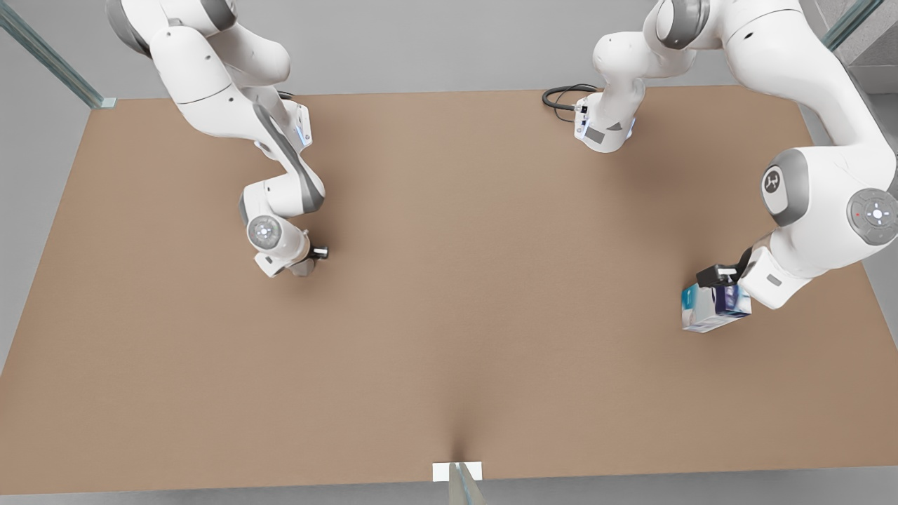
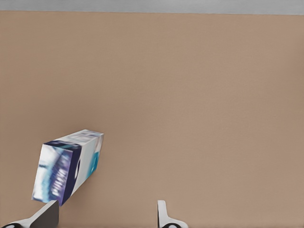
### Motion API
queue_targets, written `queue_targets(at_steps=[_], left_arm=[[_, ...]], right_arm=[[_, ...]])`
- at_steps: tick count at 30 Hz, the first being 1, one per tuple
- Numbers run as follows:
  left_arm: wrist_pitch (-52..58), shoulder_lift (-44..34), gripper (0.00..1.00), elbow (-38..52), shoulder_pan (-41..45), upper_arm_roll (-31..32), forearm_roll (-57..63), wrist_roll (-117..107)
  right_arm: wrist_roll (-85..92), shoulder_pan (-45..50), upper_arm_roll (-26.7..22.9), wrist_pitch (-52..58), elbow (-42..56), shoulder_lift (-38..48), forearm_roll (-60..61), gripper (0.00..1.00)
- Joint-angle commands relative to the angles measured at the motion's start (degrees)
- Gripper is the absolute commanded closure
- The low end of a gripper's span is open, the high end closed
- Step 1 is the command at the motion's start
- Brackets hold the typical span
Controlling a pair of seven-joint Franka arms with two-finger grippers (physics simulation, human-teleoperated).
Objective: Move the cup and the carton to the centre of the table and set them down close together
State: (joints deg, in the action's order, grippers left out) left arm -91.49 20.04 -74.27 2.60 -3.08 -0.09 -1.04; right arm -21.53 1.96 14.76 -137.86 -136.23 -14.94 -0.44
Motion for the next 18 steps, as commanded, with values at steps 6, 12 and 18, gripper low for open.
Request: queue_targets(at_steps=[6, 12, 18], left_arm=[[0.0, 0.5, 0.0, 0.0, 0.6, 0.0, 0.0, 0.0], [0.0, 1.1, 0.0, 0.1, 0.6, 0.2, 0.0, 0.0], [-0.1, 1.1, 0.0, 0.1, 0.6, 0.2, 0.0, 0.0]], right_arm=[[-0.2, 0.1, 0.0, 0.0, 0.6, 0.4, -0.1, 0.78], [-0.1, 0.1, 0.0, 0.1, 0.7, 0.4, -1.1, 0.79], [-0.5, 4.0, 0.3, 2.3, 11.5, -1.8, -1.1, 0.77]])
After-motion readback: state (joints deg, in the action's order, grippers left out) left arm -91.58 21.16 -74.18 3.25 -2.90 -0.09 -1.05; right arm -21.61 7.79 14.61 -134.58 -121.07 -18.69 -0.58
